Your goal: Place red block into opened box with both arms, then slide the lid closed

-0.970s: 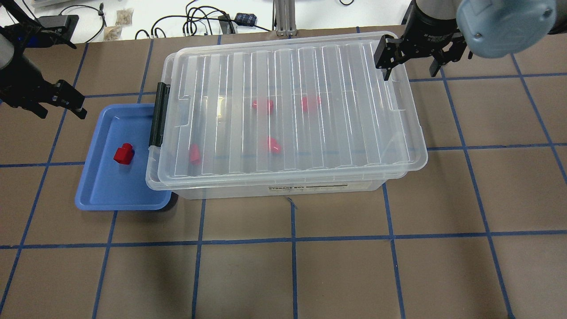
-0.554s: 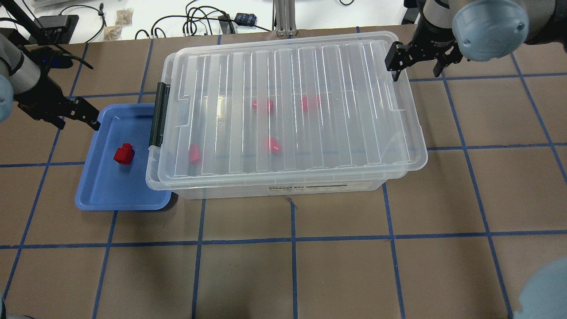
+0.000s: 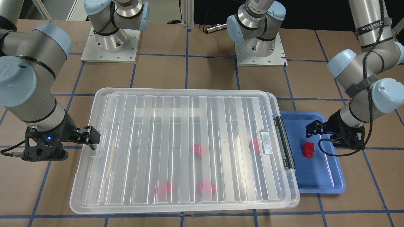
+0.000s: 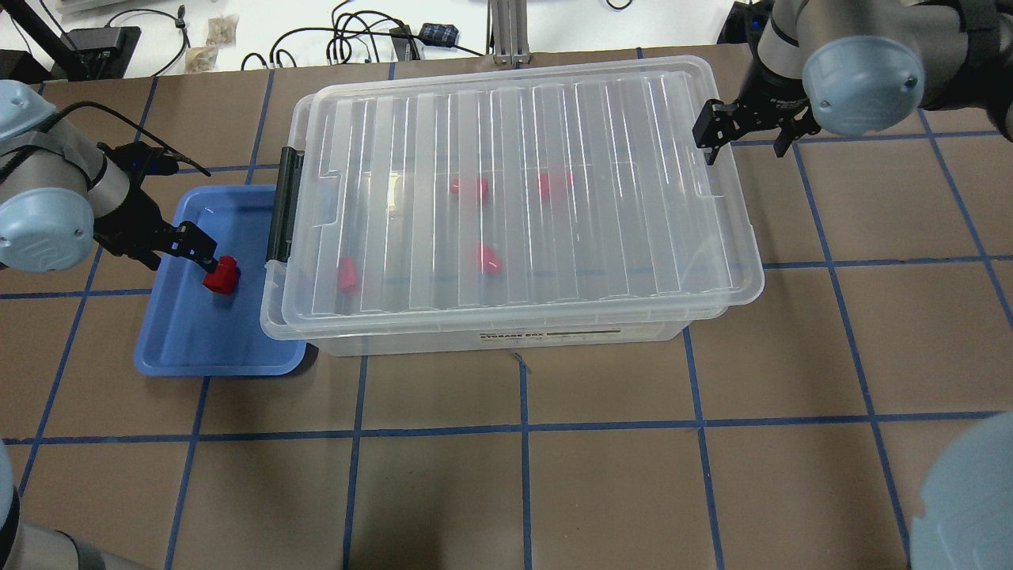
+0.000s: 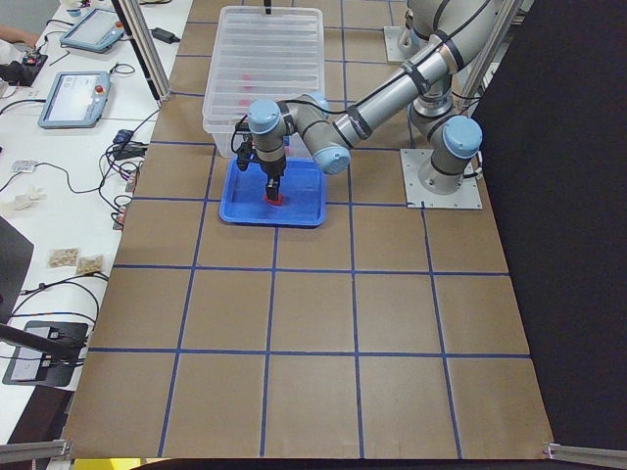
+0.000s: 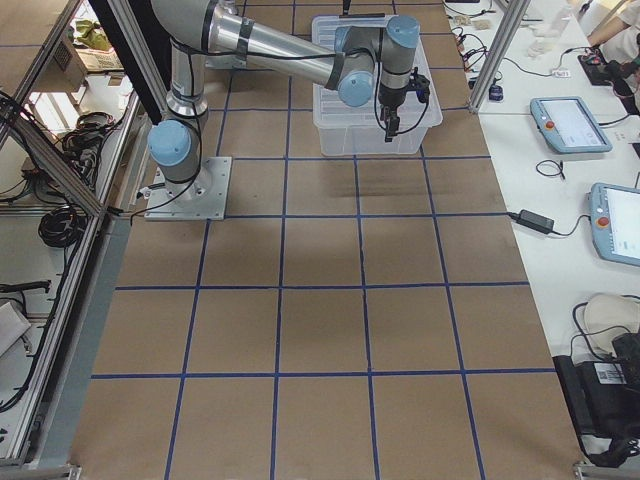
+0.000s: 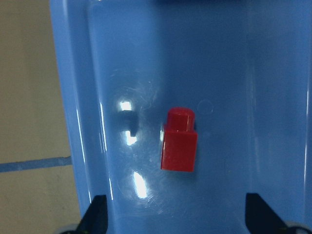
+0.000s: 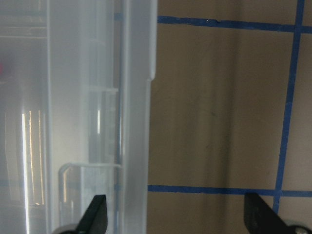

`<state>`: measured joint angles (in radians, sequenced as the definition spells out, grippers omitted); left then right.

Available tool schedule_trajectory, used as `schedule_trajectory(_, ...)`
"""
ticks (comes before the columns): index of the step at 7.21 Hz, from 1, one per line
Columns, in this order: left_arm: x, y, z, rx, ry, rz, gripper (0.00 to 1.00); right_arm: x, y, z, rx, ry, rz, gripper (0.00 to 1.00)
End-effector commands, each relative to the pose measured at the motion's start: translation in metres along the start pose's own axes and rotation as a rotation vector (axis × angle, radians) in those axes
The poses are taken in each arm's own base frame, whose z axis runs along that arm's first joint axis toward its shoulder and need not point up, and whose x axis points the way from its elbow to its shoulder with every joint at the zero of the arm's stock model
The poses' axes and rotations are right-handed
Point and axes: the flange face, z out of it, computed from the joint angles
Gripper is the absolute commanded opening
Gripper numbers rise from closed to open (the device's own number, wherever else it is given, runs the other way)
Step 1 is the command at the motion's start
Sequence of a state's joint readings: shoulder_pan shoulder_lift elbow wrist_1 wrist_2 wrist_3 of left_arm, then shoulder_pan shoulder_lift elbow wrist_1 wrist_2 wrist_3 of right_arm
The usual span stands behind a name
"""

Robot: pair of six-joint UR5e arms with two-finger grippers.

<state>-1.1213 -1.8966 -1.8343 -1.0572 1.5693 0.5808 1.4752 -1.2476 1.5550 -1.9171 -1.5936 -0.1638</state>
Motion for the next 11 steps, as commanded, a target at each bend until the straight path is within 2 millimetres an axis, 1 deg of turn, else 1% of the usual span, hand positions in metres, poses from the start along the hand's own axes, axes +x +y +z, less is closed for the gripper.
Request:
schedule_trajectory(1,-0.004,-0.004,0.026,-0.029,0.018,0.024,1.0,0.032,0.0,0.003,-0.002,0.0,0.023,1.0)
schedule_trajectory(2,-0.006,-0.007,0.032,-0.036,0.023,0.024,1.0,0.051,0.0,0.003,-0.003,0.001,0.053,1.0)
schedule_trajectory(3,-0.007,-0.009,0.039,-0.033,0.022,0.025,1.0,0.058,0.0,0.003,0.001,0.006,0.006,1.0)
schedule_trajectory(4,-0.008,-0.012,0.047,-0.031,0.021,0.025,0.97,0.069,-0.002,0.0,0.02,0.014,-0.026,1.0)
schedule_trajectory(5,-0.009,-0.014,0.054,-0.036,0.025,0.025,0.88,0.086,-0.001,0.0,0.021,0.02,-0.005,1.0)
schedule_trajectory(6,-0.011,-0.016,0.057,-0.039,0.026,0.027,0.6,0.107,0.002,0.001,0.018,0.022,0.006,1.0)
schedule_trajectory(7,-0.011,-0.017,0.059,-0.041,0.028,0.027,0.23,0.133,0.006,0.002,0.014,0.018,0.003,1.0)
schedule_trajectory(8,-0.011,-0.017,0.06,-0.041,0.028,0.027,0.0,0.151,0.009,0.002,0.013,0.024,0.019,1.0)
schedule_trajectory(9,-0.012,-0.018,0.059,-0.039,0.026,0.028,0.0,0.166,0.013,0.002,0.011,0.027,0.029,1.0)
schedule_trajectory(10,-0.012,-0.019,0.055,-0.03,0.024,0.031,0.0,0.177,0.015,0.001,0.012,0.031,0.009,1.0)
schedule_trajectory(11,-0.011,-0.021,0.047,-0.002,0.034,0.026,0.0,0.193,0.019,0.0,0.012,0.032,0.03,1.0)
